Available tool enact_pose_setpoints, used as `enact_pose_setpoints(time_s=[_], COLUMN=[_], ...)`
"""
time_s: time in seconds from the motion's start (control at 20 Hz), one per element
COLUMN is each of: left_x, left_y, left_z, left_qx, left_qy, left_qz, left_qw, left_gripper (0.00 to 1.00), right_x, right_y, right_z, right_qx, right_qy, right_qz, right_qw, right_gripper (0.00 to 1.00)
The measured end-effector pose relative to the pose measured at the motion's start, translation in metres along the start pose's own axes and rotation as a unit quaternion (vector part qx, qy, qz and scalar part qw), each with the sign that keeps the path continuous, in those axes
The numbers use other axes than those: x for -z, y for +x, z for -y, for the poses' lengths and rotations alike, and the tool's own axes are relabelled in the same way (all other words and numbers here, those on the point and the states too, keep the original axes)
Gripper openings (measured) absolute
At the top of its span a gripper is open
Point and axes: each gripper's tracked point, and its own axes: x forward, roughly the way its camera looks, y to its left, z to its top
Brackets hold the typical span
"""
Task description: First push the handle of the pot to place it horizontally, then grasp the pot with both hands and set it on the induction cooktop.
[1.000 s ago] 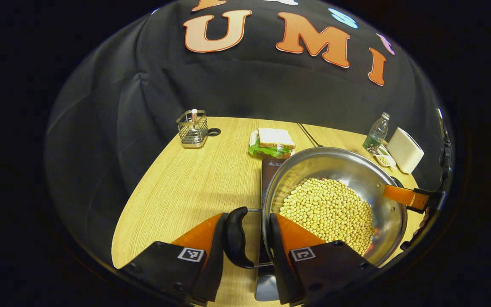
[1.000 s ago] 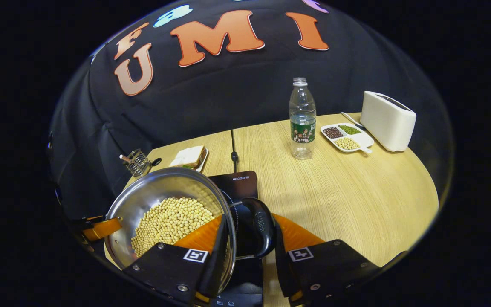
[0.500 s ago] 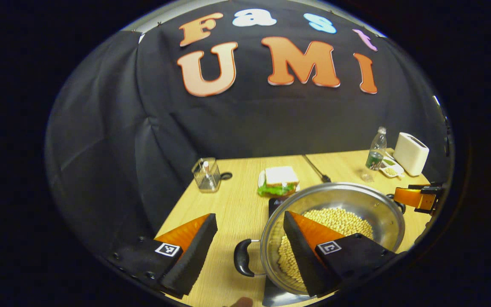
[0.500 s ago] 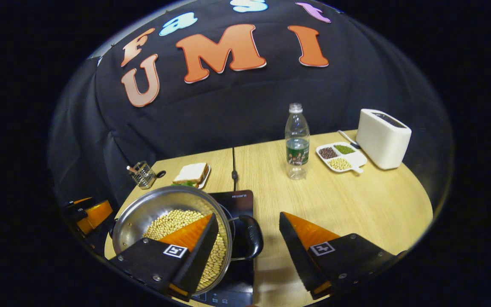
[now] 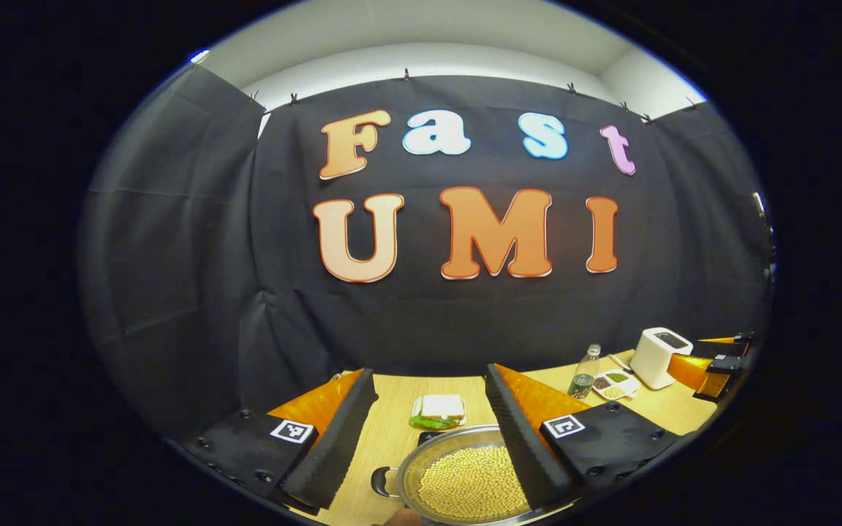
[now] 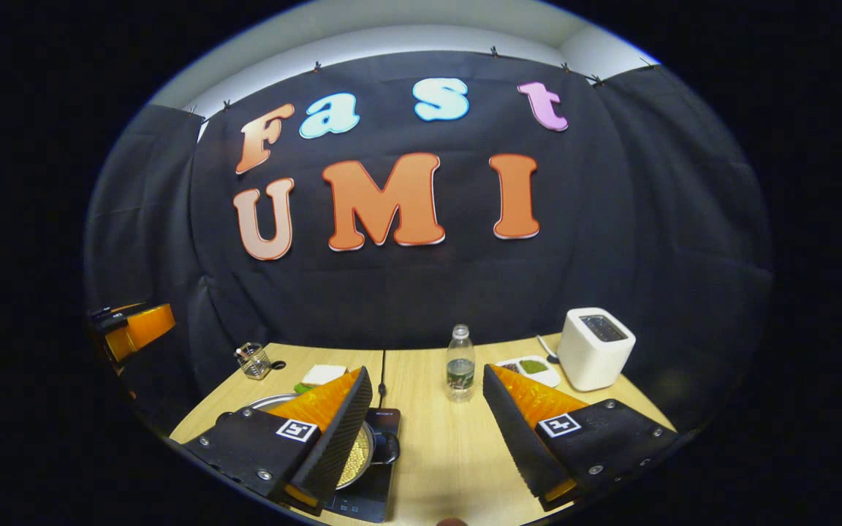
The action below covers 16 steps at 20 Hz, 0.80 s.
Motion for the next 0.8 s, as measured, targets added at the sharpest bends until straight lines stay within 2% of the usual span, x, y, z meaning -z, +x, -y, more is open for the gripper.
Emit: enact_pose_setpoints(time_s=[0.2,0.4,0.6,0.8], left_x=[-0.055,-0.104,-0.123,-0.119], left_y=[-0.024,-0.056,-0.071,-0.073], left_z=[-0.013,-0.022,-0.018,-0.007], left_qx=[0.004,0.004,0.013,0.021], left_qy=[-0.031,-0.040,-0.034,-0.043], left_qz=[0.035,0.081,0.103,0.098], left_qw=[0.999,0.996,0.994,0.994], left_gripper=[1.00,1.00,0.98,0.99], right_x=[-0.062,-0.105,-0.119,-0.117], right_y=[-0.037,-0.070,-0.087,-0.092], right_z=[0.024,0.043,0.059,0.072], right_qx=[0.013,0.021,0.030,0.039], right_qy=[-0.015,-0.023,-0.011,-0.010], right_qz=[0.054,0.094,0.116,0.120], right_qw=[0.998,0.995,0.993,0.992], right_gripper=[0.94,0.94,0.94,0.94])
